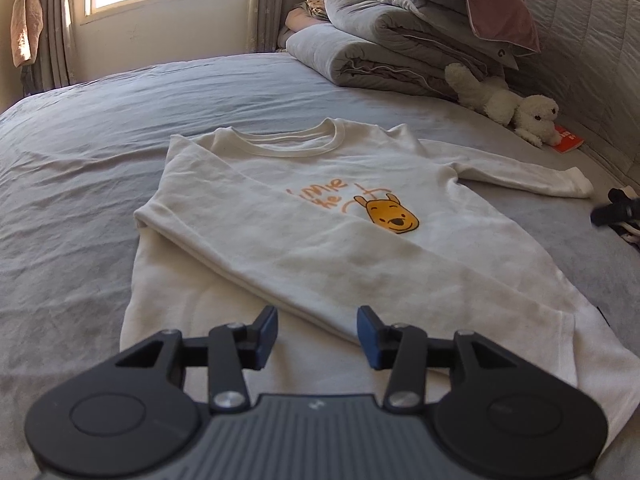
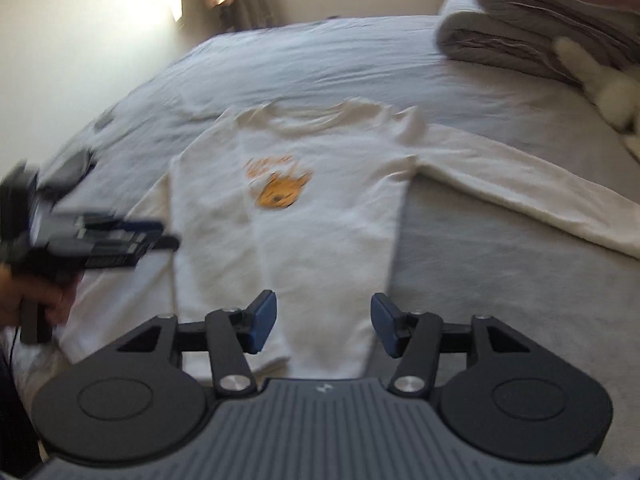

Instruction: Fold clothes

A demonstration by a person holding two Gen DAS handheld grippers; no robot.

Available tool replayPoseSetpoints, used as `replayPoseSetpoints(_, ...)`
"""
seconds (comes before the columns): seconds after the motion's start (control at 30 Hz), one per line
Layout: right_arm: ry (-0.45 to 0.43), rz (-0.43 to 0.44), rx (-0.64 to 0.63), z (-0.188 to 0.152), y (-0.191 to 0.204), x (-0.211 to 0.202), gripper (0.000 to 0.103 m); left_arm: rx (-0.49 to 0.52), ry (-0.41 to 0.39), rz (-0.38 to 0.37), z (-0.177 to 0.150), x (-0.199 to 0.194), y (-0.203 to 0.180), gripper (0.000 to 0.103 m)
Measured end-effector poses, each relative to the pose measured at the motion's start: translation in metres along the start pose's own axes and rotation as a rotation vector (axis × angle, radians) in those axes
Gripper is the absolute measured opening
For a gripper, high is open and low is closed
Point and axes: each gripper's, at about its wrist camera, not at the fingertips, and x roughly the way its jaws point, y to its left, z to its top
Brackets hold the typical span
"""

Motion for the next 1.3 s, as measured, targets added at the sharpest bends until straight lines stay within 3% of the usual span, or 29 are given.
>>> replayPoseSetpoints(0.07, -0.086, -0.099, 0.164, 0.011, -0.047, -0.017, 0.06, -0.017, 0.003, -0.004, 0.001, -0.003, 0.001, 0.046)
replayPoseSetpoints(0.17, -0.211, -0.335, 0.308, 0.019, -0.107, -0.039, 0.06, -0.037, 0.008, -0.017, 0.0, -0.006, 0.001, 0.047)
replayPoseSetpoints(0.2, -0.236, -0.379, 0.345, 0.019, -0.121, -0.042, 0.06, -0.036, 0.008, -0.023, 0.0, -0.007, 0.0, 0.047)
replayPoseSetpoints(0.43, -0.324, -0.489, 0.548, 0.011, -0.192, -0.036, 0.06, -0.017, 0.015, -0.063, -0.003, -0.007, -0.009, 0.053)
replayPoseSetpoints(0.6, -0.336, -0.584, 0.508, 0.02, -0.199, -0.017, 0.06, -0.03, 0.04, -0.054, -0.006, -0.001, -0.005, 0.053)
replayPoseSetpoints(0.77, -0.355, -0.627, 0.591, 0.02, -0.216, 0.001, 0.056, -0.05, 0.033, -0.041, -0.008, -0.006, 0.006, 0.054)
replayPoseSetpoints(0.9, -0.338, -0.68, 0.545, 0.025, -0.21, 0.015, 0.06, -0.06, 0.031, -0.022, -0.009, -0.006, 0.015, 0.054)
replayPoseSetpoints(0.97, -0.32, -0.681, 0.489, 0.028, -0.207, 0.024, 0.03, -0.075, 0.029, -0.02, -0.008, -0.008, 0.019, 0.054)
replayPoseSetpoints(1.0, -0.313, -0.67, 0.469, 0.028, -0.206, 0.026, 0.007, -0.085, 0.027, -0.02, -0.008, -0.009, 0.022, 0.054)
replayPoseSetpoints(1.13, -0.39, -0.658, 0.411, 0.037, -0.186, 0.011, 0.006, -0.111, 0.005, -0.027, -0.004, -0.016, 0.027, 0.054)
replayPoseSetpoints(1.3, -0.619, -0.48, 0.217, 0.07, -0.108, -0.041, 0.006, -0.159, -0.021, -0.037, 0.001, -0.026, 0.036, 0.054)
